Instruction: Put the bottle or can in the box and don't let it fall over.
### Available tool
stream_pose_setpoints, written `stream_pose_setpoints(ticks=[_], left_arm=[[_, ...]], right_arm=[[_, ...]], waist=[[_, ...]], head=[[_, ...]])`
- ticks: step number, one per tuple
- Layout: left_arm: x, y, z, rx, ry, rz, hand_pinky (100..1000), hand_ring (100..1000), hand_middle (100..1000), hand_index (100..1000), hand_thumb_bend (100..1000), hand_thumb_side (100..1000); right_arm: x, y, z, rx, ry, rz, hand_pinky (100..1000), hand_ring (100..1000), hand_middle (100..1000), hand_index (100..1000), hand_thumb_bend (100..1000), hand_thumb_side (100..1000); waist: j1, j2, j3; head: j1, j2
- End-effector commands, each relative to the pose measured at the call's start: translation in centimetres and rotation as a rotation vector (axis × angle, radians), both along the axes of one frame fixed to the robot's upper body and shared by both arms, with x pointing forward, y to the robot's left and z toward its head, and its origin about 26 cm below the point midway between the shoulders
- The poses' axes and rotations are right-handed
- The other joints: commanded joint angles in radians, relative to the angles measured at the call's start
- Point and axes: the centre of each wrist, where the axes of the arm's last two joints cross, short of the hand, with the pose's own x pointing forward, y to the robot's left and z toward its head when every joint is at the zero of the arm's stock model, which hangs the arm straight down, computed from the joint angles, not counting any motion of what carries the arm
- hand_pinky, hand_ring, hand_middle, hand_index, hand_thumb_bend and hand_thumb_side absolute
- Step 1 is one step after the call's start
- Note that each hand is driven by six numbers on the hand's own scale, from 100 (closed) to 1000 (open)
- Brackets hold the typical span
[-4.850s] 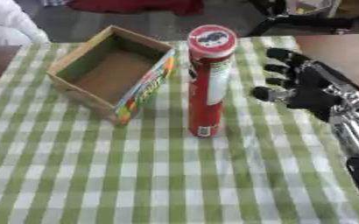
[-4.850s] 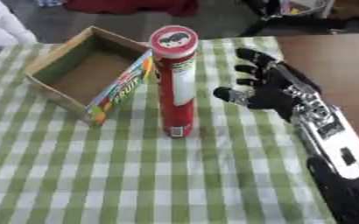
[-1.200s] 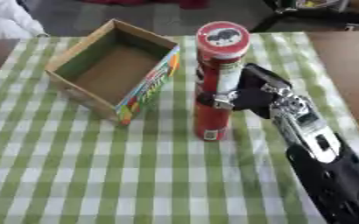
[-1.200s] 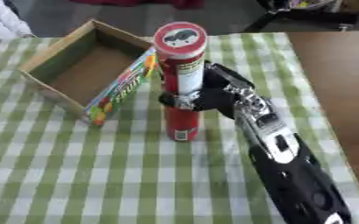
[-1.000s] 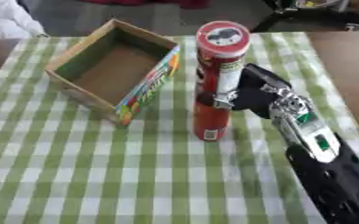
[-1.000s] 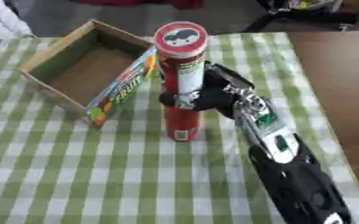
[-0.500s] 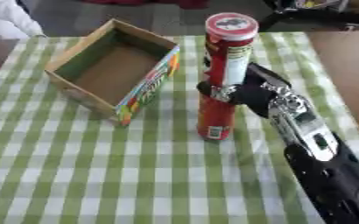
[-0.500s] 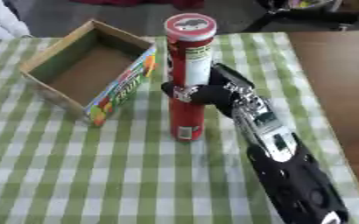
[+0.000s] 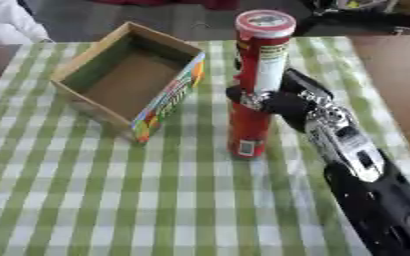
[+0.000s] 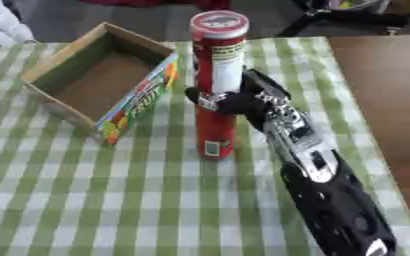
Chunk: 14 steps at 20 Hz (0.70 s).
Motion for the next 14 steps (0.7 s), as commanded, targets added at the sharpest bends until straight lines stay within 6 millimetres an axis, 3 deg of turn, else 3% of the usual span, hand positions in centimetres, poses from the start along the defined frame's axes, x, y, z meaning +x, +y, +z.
stream_pose_setpoints(ticks=[1,10,11,14], left_arm=[[-0.1,0.2,0.8,0.018,-0.026,-0.004,865,882,771,777,598,702],[-0.1,0.2,0.8,0.019,-0.024,-0.004,866,881,771,777,595,703],[-0.1,0.2,0.8,0.019,-0.024,-0.004,866,881,772,777,595,703],[-0.1,0.1,0.9,0.019,-0.027,-0.008,866,881,771,777,594,702]], right_arm=[[-0.1,0.2,1.8,-0.008,-0.061,0.009,954,503,547,391,100,100],[0.4,2.3,5.6,-0.006,-0.204,0.054,948,484,529,367,100,100],[0.5,2.6,6.0,-0.007,-0.217,0.059,947,483,526,365,100,137],[0.7,4.2,8.0,0.006,-0.281,0.087,944,481,526,364,100,100]], waist=[[0.001,-0.021,-0.001],[0.003,-0.024,0.001],[0.003,-0.023,0.001],[0.003,-0.020,0.008]], head=[[-0.003,-0.007],[-0.011,-0.006],[-0.012,-0.006],[-0.018,-0.009]])
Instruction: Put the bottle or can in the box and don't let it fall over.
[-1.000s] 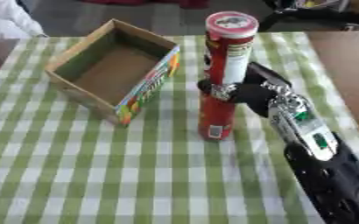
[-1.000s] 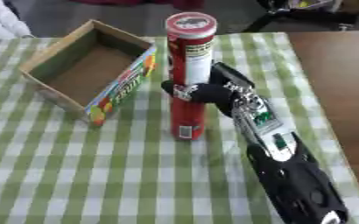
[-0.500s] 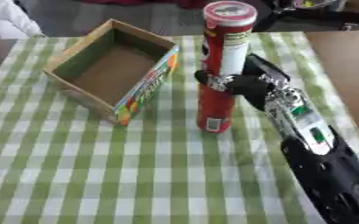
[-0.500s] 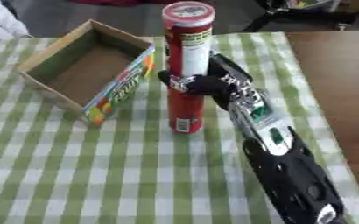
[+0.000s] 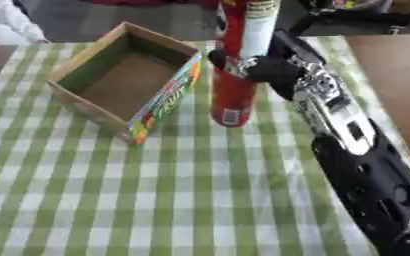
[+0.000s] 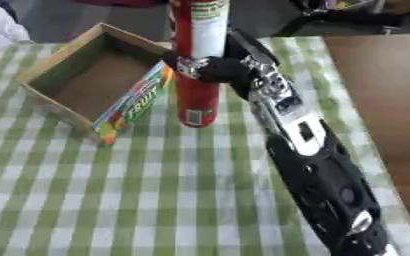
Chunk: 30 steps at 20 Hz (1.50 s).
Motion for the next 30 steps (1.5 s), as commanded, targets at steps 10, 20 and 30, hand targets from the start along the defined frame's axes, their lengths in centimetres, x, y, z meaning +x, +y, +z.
stream_pose_setpoints(ticks=[10,20,30], left_arm=[[0.3,-0.5,1.7,0.022,-0.053,-0.036,867,881,771,777,591,702],[0.8,-1.4,3.5,0.028,-0.109,-0.071,868,881,770,777,590,700],[1.1,-2.0,4.9,0.032,-0.155,-0.093,868,880,769,777,591,702]], right_arm=[[2.1,5.6,6.3,0.044,-0.142,0.054,935,478,523,365,100,100],[4.5,7.7,8.1,0.096,-0.170,0.013,928,476,522,365,100,100],[6.3,7.0,8.0,0.106,-0.210,-0.059,925,477,524,367,100,100]], waist=[[-0.013,0.005,0.048],[-0.041,0.049,0.117],[-0.083,0.102,0.191]], head=[[-0.045,-0.037],[-0.101,-0.091],[-0.154,-0.144]])
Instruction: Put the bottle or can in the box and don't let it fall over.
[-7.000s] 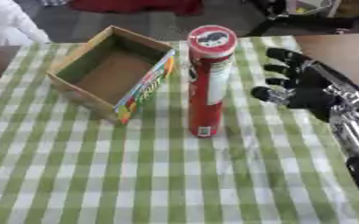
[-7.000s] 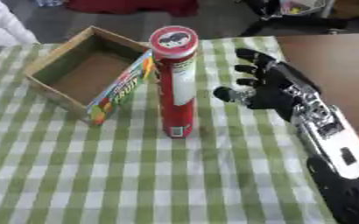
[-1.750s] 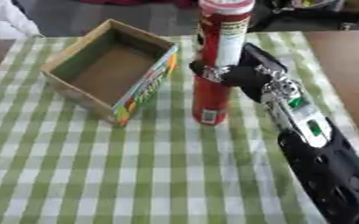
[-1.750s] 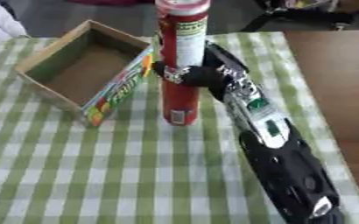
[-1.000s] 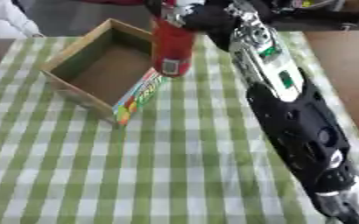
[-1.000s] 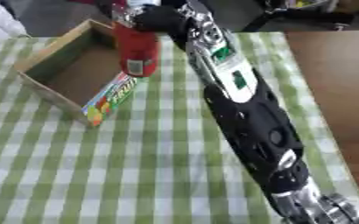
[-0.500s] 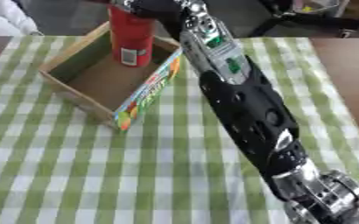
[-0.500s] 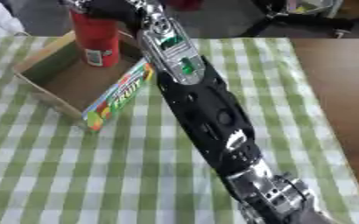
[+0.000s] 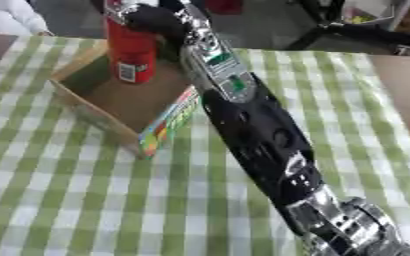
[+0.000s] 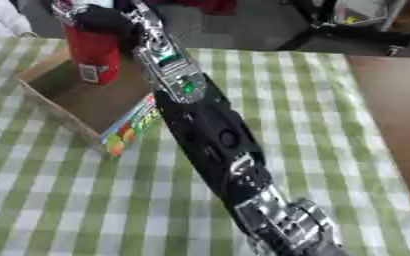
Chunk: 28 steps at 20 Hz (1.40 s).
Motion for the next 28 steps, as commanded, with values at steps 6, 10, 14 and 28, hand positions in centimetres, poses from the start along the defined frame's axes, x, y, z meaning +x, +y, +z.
stream_pose_setpoints(ticks=[6,10,14,28], left_arm=[[-0.2,-0.1,1.2,0.016,-0.038,-0.010,868,880,769,777,587,707],[-0.2,-0.1,1.2,0.008,-0.041,-0.009,868,880,769,777,587,707],[-0.2,0.0,1.2,0.009,-0.038,-0.008,868,880,768,777,586,709],[-0.3,0.2,0.9,0.013,-0.023,-0.002,869,880,769,778,590,707]], right_arm=[[1.1,-0.6,-1.0,-0.030,-0.005,-0.015,942,526,582,429,100,100],[1.7,-0.8,-2.5,-0.099,0.035,-0.013,995,701,724,579,232,100],[2.1,-1.2,-3.3,-0.123,0.063,-0.017,1000,778,785,647,304,100],[2.3,-2.4,-3.0,-0.251,0.055,-0.144,1000,1000,1000,948,742,372]], waist=[[0.006,-0.005,0.011],[0.007,-0.005,0.013],[0.006,-0.005,0.012],[0.009,-0.006,0.004]], head=[[-0.028,-0.022],[-0.030,-0.023],[-0.028,-0.024],[-0.019,-0.008]])
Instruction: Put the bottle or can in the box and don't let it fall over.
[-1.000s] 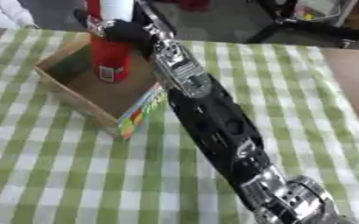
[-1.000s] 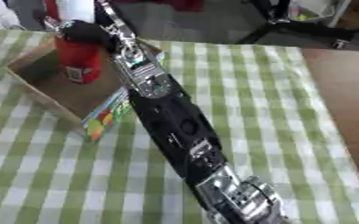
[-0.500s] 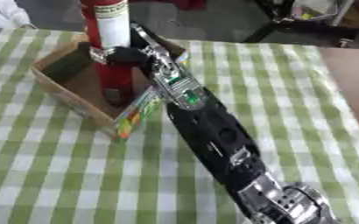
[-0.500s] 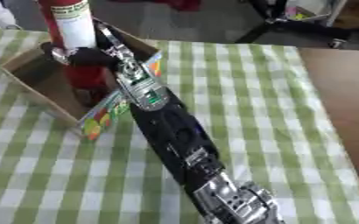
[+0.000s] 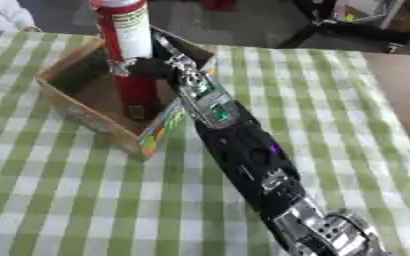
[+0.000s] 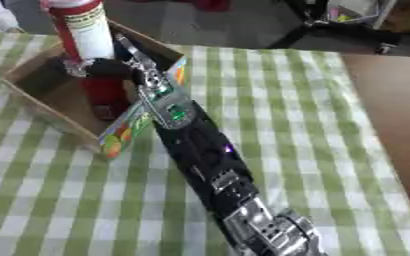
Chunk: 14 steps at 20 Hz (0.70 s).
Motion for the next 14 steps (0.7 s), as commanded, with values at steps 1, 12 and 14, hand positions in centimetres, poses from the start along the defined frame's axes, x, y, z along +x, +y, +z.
stream_pose_setpoints(ticks=[1,12,14], left_arm=[[-0.3,0.3,0.7,0.013,-0.020,0.003,870,880,769,778,590,706],[-0.4,0.6,0.2,0.018,-0.001,0.010,871,880,768,779,582,700],[-0.4,0.6,0.0,0.019,0.003,0.011,871,880,767,779,581,700]], right_arm=[[-0.2,-0.5,1.6,-0.015,-0.044,-0.022,1000,1000,1000,953,741,389],[-0.5,-1.2,2.5,-0.060,-0.040,0.010,1000,1000,1000,994,717,416],[-0.6,-1.3,2.7,-0.067,-0.040,0.026,1000,1000,1000,998,714,402]], waist=[[0.012,-0.022,-0.001],[0.022,-0.037,-0.022],[0.026,-0.042,-0.028]], head=[[0.002,-0.001],[0.012,0.018],[0.014,0.022]])
